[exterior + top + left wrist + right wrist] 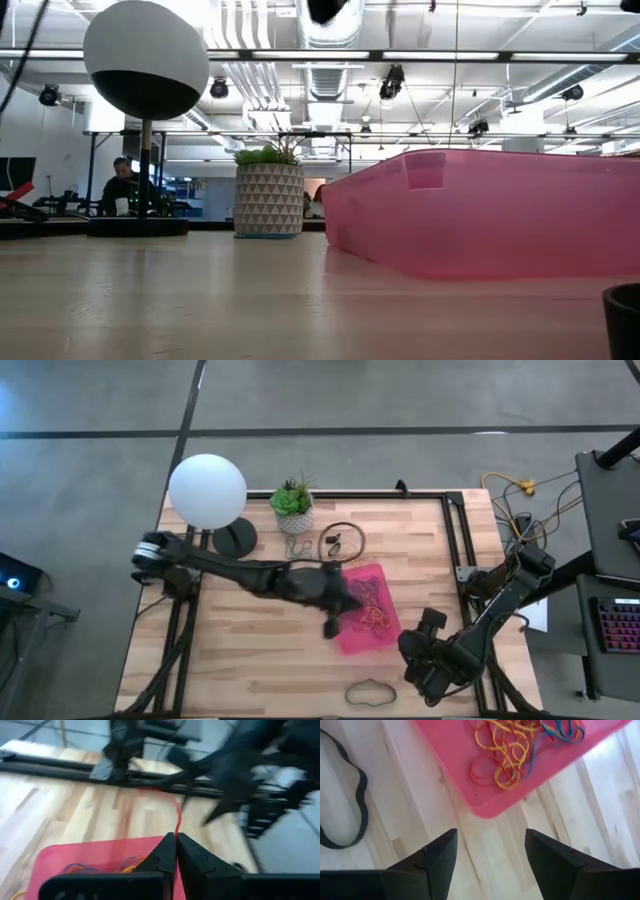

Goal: Pick and place rubber bands into bin
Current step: Put the red rubber band into the red bin, then put the bottom black rubber band into the red bin, then put the bottom blue rubber band into the red bin

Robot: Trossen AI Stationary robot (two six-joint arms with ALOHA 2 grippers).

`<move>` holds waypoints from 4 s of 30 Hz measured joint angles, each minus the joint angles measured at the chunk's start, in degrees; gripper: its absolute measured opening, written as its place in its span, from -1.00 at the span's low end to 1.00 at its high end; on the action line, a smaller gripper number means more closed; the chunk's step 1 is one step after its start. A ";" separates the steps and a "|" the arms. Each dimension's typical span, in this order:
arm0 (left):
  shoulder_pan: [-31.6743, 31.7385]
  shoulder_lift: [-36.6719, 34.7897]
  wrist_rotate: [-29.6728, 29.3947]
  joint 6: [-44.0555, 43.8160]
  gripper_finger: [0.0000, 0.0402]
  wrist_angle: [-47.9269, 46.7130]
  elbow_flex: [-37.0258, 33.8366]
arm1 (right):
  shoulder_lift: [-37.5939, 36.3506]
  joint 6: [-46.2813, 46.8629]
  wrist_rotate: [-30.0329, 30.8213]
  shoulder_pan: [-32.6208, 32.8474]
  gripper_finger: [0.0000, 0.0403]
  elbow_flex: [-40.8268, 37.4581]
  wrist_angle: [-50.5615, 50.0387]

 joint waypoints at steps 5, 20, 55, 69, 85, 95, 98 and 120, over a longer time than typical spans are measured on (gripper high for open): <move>2.72 9.12 -0.07 -1.96 -0.89 1.71 5.22 | -0.02 2.75 -3.01 1.11 0.09 0.04 -0.88; -4.41 11.98 3.86 -4.27 -0.05 -18.62 13.47 | 3.04 -2.54 -6.07 7.75 0.09 0.02 20.86; -21.67 4.26 -15.64 -13.53 -0.05 -37.93 9.47 | 17.62 -6.09 -7.89 -3.40 -0.95 0.20 25.71; -20.52 -4.42 -35.36 -13.43 -0.05 -43.91 9.45 | -17.74 -6.26 12.40 -16.91 -0.90 -0.40 9.16; -8.68 -8.12 -26.73 -0.81 -0.05 -51.19 -0.55 | -15.56 -31.60 4.87 -35.93 0.10 1.60 13.87; 11.11 -6.70 -1.44 15.03 -0.11 -29.33 -15.51 | -18.20 -34.05 1.76 -40.89 0.11 4.15 5.34; 18.78 -6.11 -3.69 16.19 -0.19 -29.43 -14.55 | -19.16 -36.67 1.64 -44.02 0.11 4.13 3.12; 22.25 -6.10 -22.53 27.34 -0.40 -18.21 -16.49 | -20.70 -42.42 1.46 -57.76 0.11 4.00 3.87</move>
